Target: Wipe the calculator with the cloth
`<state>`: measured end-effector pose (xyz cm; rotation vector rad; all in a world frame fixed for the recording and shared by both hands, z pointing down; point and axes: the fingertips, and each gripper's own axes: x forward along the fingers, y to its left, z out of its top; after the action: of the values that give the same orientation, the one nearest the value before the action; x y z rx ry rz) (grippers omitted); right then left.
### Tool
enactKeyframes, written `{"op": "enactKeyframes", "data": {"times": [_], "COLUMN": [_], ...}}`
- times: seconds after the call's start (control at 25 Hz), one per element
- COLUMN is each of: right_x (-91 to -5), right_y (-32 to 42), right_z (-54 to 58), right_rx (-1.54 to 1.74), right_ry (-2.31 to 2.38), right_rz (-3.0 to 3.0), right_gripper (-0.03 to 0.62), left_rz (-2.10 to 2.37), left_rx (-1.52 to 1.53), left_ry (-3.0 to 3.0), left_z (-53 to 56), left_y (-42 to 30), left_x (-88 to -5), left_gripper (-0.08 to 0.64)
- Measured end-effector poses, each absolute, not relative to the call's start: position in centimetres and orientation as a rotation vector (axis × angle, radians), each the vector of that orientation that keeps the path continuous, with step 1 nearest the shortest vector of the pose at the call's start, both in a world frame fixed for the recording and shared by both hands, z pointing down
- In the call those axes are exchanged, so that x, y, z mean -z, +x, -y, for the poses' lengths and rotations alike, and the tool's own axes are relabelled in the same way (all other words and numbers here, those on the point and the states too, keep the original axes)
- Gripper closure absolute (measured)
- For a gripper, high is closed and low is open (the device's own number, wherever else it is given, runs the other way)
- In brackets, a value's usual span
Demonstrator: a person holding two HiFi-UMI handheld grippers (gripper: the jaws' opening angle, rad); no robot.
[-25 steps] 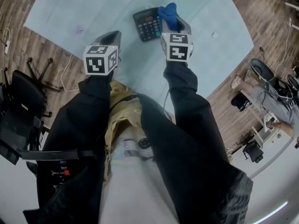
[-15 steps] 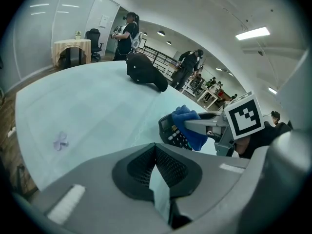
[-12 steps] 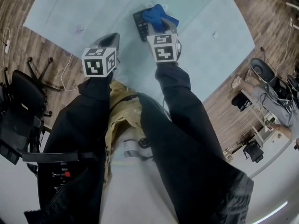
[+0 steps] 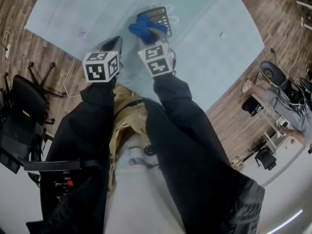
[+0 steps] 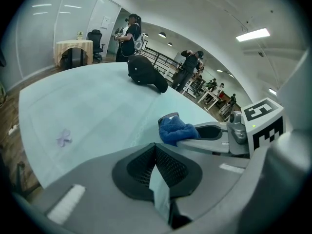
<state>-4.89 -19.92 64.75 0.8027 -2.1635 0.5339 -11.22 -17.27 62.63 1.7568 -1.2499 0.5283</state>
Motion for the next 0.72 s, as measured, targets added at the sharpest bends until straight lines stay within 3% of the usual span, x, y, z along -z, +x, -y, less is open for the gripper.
{"op": "enactKeyframes", "data": {"times": [0.36, 0.72], "right_x": [-60.4, -58.2], "right_y": [-4.5, 4.1], "right_z": [18.9, 25.8], "right_rx": [-0.568, -0.47], "right_ry": [0.82, 1.122], "right_rz": [2.263, 2.154], "right_gripper": [0.466, 0.466], "left_rz": [1.264, 1.271], "left_rx": [-0.512, -0.504], "left_ry": [1.744, 1.743], "left_z": [16.8, 16.4], "left_y": [-11.8, -12.1], "left_x": [-62.7, -62.3], "left_gripper": [0.564, 0.565]}}
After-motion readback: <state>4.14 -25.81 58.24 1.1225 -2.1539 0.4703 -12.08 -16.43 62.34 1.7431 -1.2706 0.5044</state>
